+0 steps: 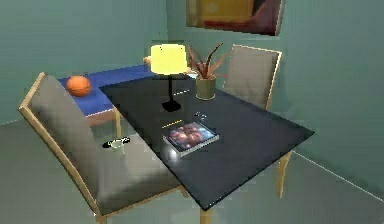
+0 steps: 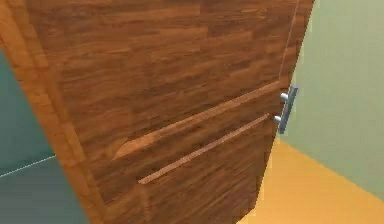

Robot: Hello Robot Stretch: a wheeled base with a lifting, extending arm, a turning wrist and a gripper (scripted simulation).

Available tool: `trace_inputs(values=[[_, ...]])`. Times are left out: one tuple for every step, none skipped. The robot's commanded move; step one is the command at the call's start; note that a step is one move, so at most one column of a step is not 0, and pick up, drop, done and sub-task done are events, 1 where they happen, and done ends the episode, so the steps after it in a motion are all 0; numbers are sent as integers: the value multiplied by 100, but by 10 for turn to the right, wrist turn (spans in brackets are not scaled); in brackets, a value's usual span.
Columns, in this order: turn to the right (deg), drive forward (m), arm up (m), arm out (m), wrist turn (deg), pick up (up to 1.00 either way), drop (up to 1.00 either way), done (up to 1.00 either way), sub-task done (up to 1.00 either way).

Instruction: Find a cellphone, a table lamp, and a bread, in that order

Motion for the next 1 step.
trace_inputs(values=[[-450,0,0,0,0,0,0,0,0]])
